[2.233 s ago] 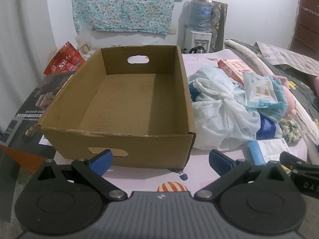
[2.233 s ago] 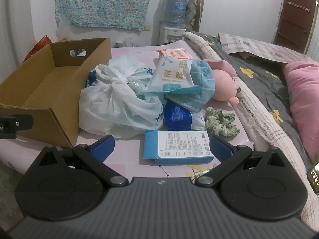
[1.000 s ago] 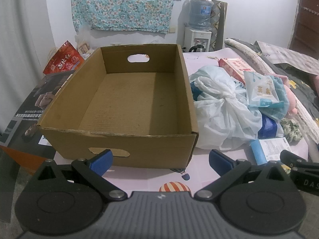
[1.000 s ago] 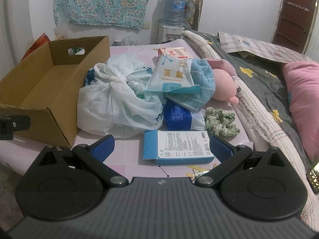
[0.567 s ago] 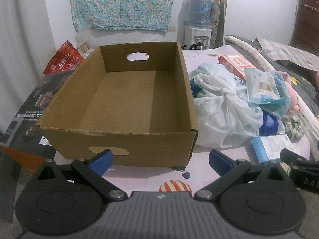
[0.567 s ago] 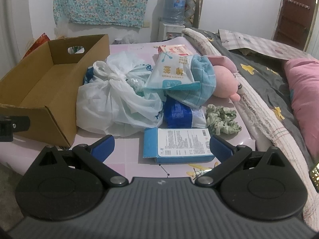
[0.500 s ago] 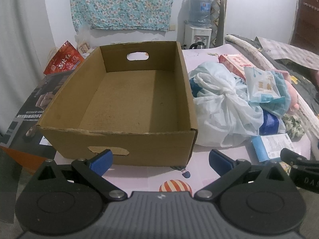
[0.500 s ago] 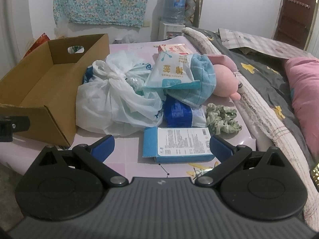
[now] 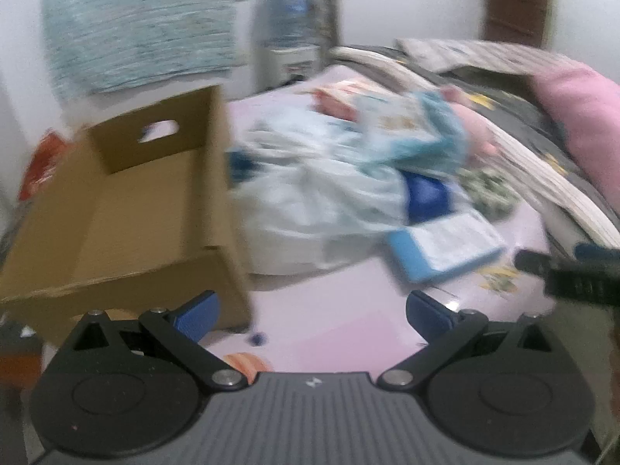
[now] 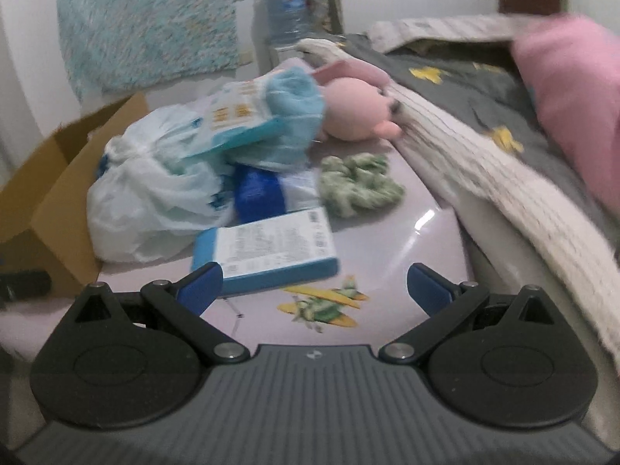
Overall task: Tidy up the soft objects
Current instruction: 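Move left tool toward blue medicine box while right tool approaches green scrunchie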
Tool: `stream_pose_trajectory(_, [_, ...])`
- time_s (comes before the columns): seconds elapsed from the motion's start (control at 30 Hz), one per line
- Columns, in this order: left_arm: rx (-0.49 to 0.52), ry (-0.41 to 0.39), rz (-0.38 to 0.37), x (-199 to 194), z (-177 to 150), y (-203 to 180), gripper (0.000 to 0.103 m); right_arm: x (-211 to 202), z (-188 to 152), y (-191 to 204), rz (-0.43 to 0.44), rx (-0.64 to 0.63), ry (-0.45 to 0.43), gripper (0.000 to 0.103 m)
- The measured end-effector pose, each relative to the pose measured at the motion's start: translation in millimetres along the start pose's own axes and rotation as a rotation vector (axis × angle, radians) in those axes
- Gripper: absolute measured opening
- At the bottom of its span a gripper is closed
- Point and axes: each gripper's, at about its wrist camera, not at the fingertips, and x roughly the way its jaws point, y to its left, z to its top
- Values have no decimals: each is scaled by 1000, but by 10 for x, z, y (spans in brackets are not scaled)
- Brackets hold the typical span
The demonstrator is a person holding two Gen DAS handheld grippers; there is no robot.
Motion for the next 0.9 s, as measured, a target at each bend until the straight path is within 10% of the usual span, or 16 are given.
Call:
stream_pose_trajectory(0.43, [141,33,-136,460,115,-728,88,345,297,-487,216,92,-58,100])
stream_pose_trajectory(0.73, [128,109,-199,806,191,-884,44,771,410,-402,269,78,14,68])
stream_pose_trajectory(0.9, [159,139,-171,919,176,-992,38,878,331,-397,325,100,93,51])
